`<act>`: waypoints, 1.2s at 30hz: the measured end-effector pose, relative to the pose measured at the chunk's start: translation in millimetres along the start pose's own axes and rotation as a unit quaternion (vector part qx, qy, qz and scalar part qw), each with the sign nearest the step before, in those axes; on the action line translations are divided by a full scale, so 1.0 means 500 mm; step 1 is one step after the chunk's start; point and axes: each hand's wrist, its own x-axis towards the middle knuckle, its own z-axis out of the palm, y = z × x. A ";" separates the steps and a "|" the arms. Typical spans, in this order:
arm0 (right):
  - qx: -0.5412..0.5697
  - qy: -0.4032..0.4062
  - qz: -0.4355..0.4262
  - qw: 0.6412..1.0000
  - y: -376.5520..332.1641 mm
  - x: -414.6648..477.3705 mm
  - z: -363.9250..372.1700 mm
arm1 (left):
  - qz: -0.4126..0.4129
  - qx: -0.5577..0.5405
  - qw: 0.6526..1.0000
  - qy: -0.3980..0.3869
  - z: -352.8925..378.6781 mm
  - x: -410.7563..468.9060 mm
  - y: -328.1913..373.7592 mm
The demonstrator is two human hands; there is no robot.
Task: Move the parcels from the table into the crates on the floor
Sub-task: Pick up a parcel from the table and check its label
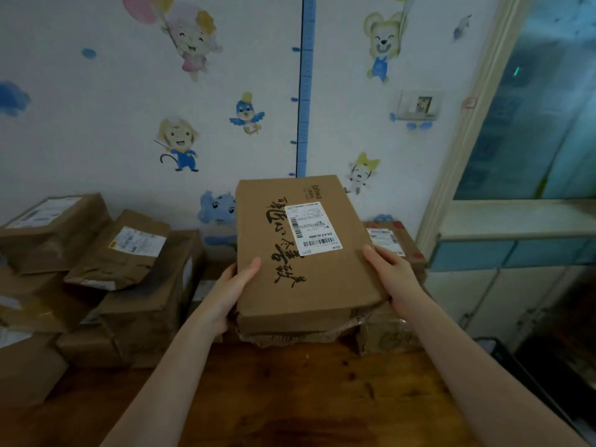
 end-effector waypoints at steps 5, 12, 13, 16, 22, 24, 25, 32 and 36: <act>0.014 0.024 0.018 0.999 0.007 -0.012 -0.068 | 0.016 0.009 1.000 -0.003 0.066 -0.014 -0.005; 0.013 0.035 0.016 0.999 0.020 -0.023 -0.253 | 0.023 -0.003 1.000 0.007 0.254 -0.064 -0.054; 0.011 0.035 0.016 0.999 0.026 -0.021 -0.281 | 0.026 -0.007 1.000 0.009 0.280 -0.070 -0.062; 0.000 0.034 0.021 0.999 0.037 -0.026 -0.373 | 0.031 -0.015 0.999 0.007 0.365 -0.095 -0.086; -0.010 0.059 0.022 0.998 0.061 -0.033 -0.537 | 0.026 -0.025 0.999 -0.010 0.520 -0.129 -0.135; -0.008 0.069 0.025 0.997 0.074 -0.035 -0.591 | 0.017 -0.022 0.999 -0.016 0.570 -0.132 -0.150; -0.007 0.074 0.028 0.997 0.081 -0.034 -0.613 | 0.017 -0.020 0.999 -0.020 0.591 -0.134 -0.156; 0.009 0.126 0.056 0.990 0.125 0.002 -0.763 | -0.001 0.006 0.998 -0.062 0.744 -0.090 -0.191; 0.009 0.141 0.075 0.987 0.150 0.051 -0.828 | -0.018 0.013 0.997 -0.080 0.823 -0.044 -0.208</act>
